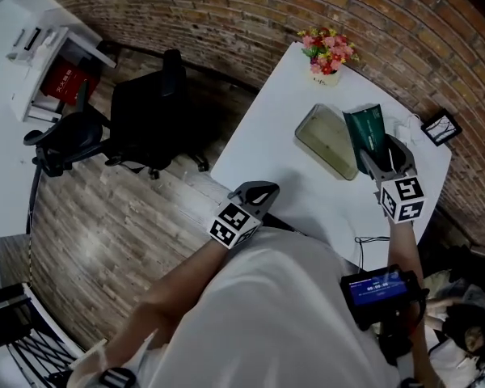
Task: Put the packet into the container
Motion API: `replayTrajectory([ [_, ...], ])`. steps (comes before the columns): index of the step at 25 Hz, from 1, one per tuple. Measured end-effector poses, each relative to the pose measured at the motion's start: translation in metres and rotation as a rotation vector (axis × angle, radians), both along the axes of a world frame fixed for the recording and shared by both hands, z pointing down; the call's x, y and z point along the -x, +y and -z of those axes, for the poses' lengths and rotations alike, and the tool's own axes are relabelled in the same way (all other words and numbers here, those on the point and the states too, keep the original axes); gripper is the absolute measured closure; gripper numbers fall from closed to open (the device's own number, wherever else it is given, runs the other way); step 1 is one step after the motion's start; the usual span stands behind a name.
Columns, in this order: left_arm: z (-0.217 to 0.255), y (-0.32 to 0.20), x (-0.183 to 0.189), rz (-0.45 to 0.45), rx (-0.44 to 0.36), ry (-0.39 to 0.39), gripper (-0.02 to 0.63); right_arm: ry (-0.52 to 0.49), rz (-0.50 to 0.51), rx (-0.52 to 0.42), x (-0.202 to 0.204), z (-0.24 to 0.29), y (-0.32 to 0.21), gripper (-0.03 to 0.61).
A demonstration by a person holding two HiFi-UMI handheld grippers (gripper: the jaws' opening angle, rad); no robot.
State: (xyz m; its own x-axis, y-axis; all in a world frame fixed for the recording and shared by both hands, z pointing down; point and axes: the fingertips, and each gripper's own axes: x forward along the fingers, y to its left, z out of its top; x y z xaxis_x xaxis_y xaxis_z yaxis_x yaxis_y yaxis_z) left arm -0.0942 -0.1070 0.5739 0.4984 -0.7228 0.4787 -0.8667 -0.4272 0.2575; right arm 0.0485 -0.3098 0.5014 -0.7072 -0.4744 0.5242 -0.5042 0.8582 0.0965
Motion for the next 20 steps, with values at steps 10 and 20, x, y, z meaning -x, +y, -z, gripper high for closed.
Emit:
replayTrajectory([
  [10, -0.004, 0.016, 0.026, 0.098, 0.014, -0.002, 0.603, 0.126, 0.264, 0.002, 0.064, -0.031, 0.015, 0.273],
  [20, -0.011, 0.031, 0.035, 0.146, 0.047, 0.008, 0.603, 0.258, 0.41, 0.077, 0.063, -0.066, 0.032, 0.273],
])
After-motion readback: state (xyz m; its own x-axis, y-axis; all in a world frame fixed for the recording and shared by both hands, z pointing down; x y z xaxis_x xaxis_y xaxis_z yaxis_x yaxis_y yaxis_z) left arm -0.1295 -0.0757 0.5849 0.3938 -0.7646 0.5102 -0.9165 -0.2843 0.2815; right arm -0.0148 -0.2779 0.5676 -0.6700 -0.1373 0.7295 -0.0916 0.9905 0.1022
